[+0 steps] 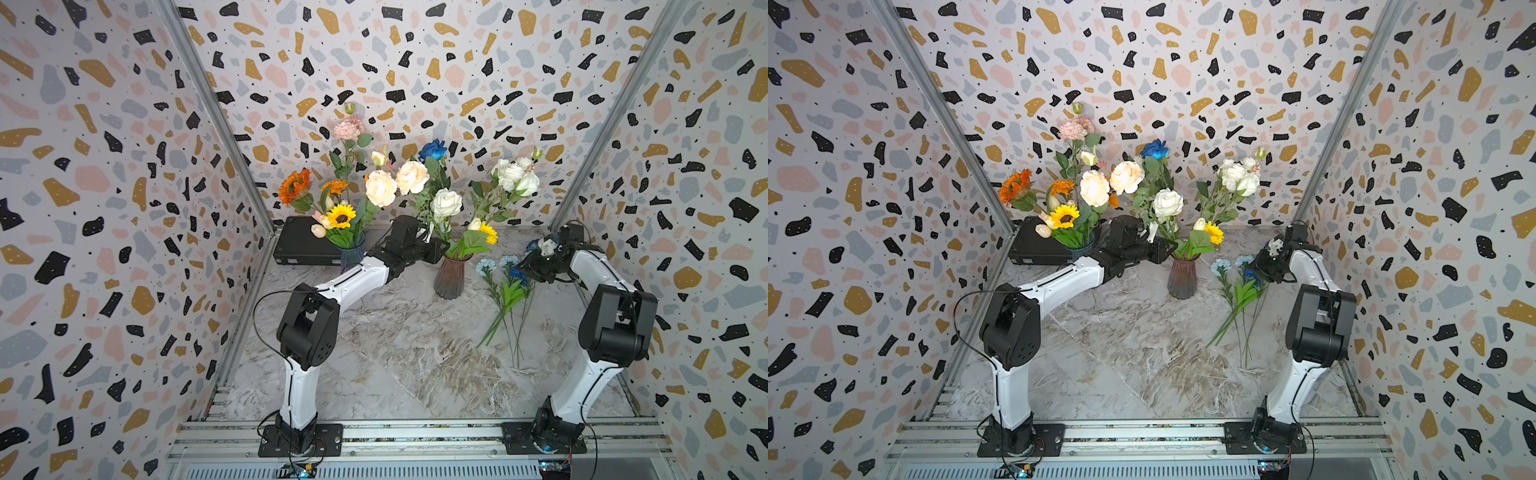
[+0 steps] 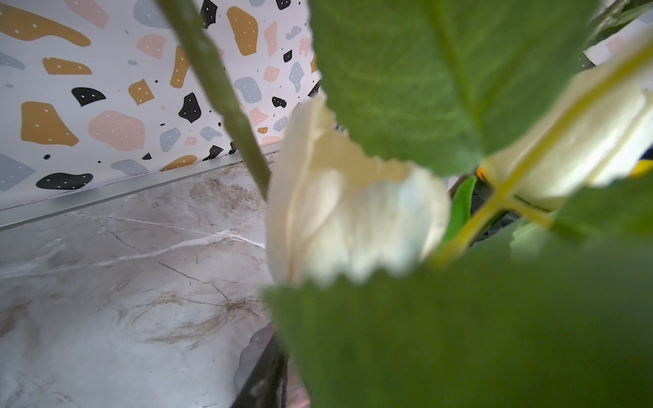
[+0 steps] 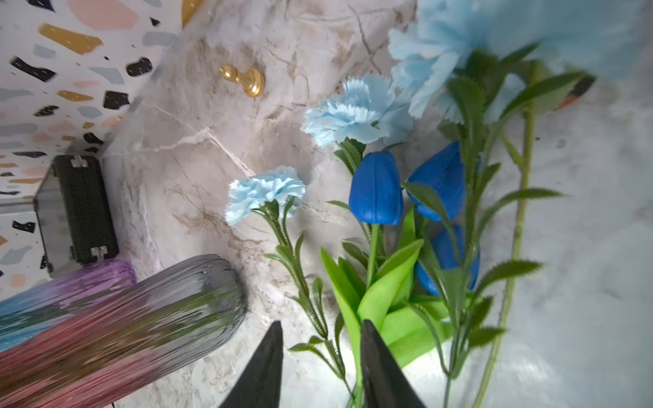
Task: Pick out blue flowers from the vase
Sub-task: Place the flower at the center of the board, then pick up the flower from the vase.
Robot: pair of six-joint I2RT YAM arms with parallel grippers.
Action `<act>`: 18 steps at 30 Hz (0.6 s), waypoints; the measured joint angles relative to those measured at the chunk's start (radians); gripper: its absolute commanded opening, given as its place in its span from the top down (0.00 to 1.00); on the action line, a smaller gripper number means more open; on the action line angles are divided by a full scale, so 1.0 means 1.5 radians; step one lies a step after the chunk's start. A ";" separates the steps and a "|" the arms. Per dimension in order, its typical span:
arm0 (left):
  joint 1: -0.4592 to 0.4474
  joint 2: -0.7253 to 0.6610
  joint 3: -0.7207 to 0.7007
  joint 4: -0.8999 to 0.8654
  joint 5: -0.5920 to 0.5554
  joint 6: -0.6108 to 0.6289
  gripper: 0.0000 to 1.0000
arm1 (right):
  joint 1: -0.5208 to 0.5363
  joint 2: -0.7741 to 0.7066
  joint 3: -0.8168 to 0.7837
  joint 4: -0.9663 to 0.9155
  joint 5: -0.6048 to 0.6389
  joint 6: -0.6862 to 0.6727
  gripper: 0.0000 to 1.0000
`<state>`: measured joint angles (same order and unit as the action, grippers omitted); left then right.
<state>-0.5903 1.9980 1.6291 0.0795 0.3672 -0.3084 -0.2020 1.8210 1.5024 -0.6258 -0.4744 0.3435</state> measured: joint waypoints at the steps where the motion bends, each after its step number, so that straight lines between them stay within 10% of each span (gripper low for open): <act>1: 0.000 0.000 0.000 0.001 0.000 0.000 0.68 | 0.003 -0.033 0.000 -0.002 0.006 -0.004 0.59; 10: 0.000 0.000 -0.004 0.007 0.001 0.000 0.68 | 0.092 -0.333 0.011 0.027 -0.034 -0.027 0.52; 18: 0.000 -0.001 -0.013 0.022 0.002 -0.003 0.68 | 0.209 -0.270 0.147 -0.002 -0.061 -0.061 0.52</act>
<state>-0.5903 1.9965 1.6100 0.1131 0.3695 -0.3126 0.1116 1.4158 1.7229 -0.6285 -0.5659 0.2516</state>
